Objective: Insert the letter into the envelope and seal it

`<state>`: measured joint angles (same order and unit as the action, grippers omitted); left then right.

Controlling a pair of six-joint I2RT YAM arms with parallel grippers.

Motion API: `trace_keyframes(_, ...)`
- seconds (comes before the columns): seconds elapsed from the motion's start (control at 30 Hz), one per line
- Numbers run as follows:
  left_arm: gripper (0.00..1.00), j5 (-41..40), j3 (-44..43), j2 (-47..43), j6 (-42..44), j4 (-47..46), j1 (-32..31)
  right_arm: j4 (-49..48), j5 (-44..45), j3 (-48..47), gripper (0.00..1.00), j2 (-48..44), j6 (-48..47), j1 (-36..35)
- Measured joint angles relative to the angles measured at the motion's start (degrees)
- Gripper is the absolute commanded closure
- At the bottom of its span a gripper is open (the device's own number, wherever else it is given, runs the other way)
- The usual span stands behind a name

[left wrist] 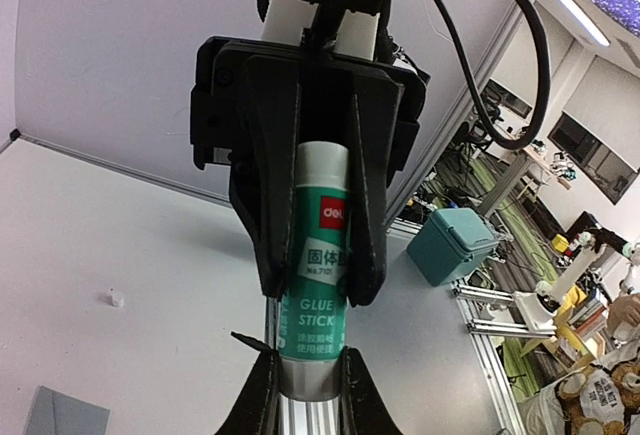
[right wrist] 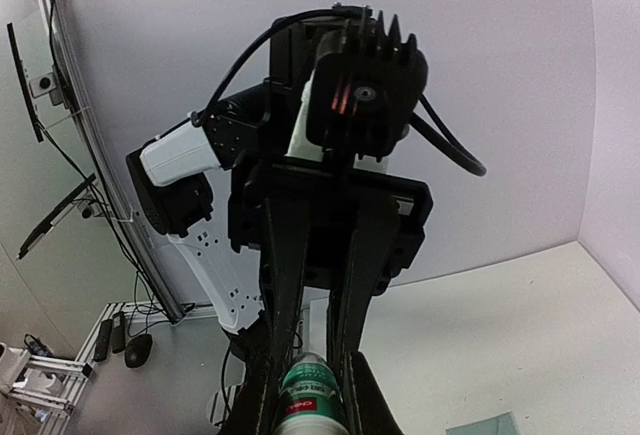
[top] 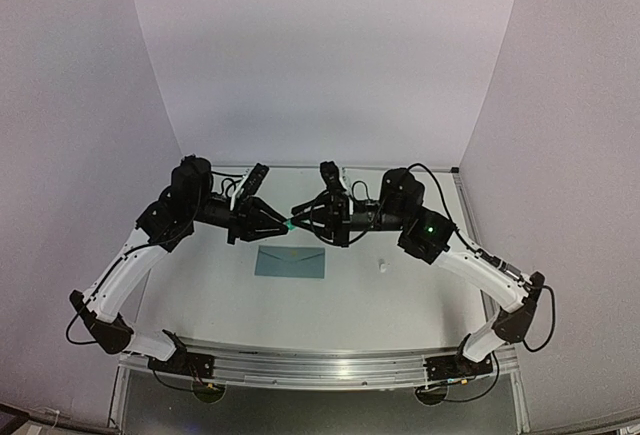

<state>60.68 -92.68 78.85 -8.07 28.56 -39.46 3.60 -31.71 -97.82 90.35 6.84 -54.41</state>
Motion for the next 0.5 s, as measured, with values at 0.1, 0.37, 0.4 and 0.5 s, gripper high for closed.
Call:
trace_keyframes(0.1, 0.37, -0.60, 0.03, 0.17, 1.07, -0.63, 0.17, 0.31, 2.32, 0.24, 1.00, -0.38, 0.31, -0.12)
trace_keyframes(0.37, 0.32, -30.10, 13.40, -9.89, 29.17, -12.13, -1.20, 0.17, 16.69, 0.33, 1.00, -0.57, 11.90, -1.25)
trace_keyframes(0.4, 0.33, -32.19, 14.52, -10.55, 31.91, -13.55, -1.80, 0.05, 17.82, 0.33, 1.00, -0.57, 13.51, -1.25)
trace_keyframes(0.5, 0.37, -38.75, 18.90, -12.41, 43.46, -20.46, -4.31, -0.55, 20.01, 0.33, 1.00, -0.39, 17.68, -1.25)
